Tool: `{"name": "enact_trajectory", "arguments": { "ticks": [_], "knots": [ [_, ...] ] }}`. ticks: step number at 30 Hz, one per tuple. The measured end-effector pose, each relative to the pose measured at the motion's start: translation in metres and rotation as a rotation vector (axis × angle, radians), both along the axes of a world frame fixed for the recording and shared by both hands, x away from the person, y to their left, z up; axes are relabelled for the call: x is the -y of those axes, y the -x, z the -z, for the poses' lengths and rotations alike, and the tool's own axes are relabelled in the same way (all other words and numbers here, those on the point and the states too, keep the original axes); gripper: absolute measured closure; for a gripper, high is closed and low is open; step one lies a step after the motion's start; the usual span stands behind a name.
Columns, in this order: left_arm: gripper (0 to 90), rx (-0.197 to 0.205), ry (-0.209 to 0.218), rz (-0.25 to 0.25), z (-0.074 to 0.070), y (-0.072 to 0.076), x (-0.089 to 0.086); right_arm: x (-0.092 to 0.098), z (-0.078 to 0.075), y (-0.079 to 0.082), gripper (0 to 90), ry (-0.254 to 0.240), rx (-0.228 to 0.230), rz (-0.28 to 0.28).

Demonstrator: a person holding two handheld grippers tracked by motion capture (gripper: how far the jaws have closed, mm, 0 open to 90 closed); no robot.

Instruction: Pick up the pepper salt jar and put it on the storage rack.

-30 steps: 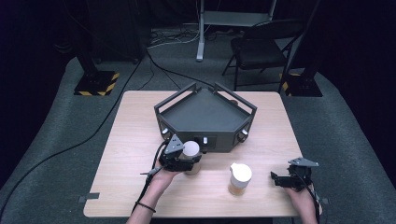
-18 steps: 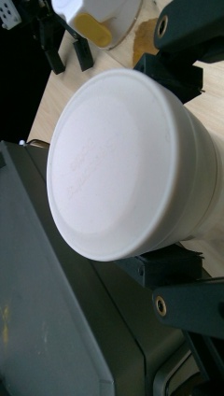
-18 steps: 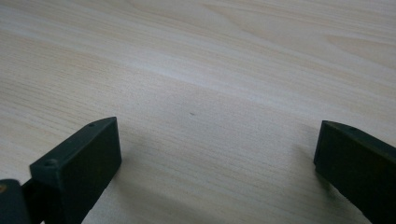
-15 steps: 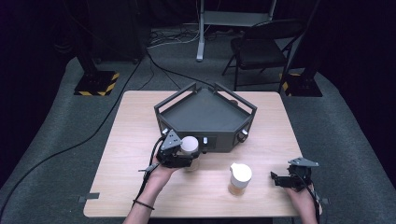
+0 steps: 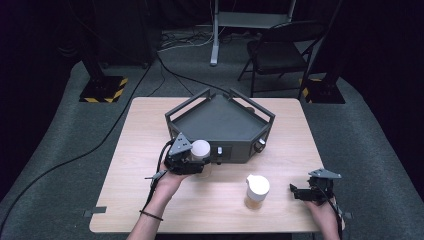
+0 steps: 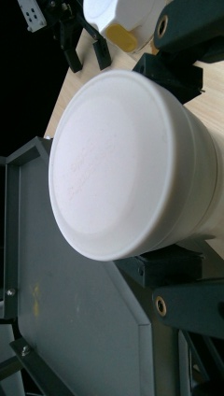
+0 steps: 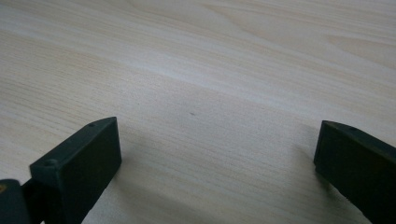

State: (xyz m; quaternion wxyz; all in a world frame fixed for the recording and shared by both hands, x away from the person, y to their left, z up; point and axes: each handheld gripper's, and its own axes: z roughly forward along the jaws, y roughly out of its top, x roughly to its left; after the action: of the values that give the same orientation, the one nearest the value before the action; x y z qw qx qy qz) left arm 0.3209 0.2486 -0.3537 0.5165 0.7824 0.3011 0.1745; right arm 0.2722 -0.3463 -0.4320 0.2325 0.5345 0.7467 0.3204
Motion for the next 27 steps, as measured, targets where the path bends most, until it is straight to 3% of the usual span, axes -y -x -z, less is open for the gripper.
{"name": "enact_trajectory", "arguments": {
  "ticks": [16, 27],
  "knots": [
    [33.3, 0.033, -0.01, -0.003, -0.029, -0.007, 0.004, 0.0, 0.0, 0.0, 0.0, -0.001, -0.001, 0.001],
    [33.2, 0.041, 0.006, -0.013, -0.046, -0.014, 0.009, 0.0, 0.0, -0.001, 0.0, -0.001, 0.0, 0.0]
  ]
}}
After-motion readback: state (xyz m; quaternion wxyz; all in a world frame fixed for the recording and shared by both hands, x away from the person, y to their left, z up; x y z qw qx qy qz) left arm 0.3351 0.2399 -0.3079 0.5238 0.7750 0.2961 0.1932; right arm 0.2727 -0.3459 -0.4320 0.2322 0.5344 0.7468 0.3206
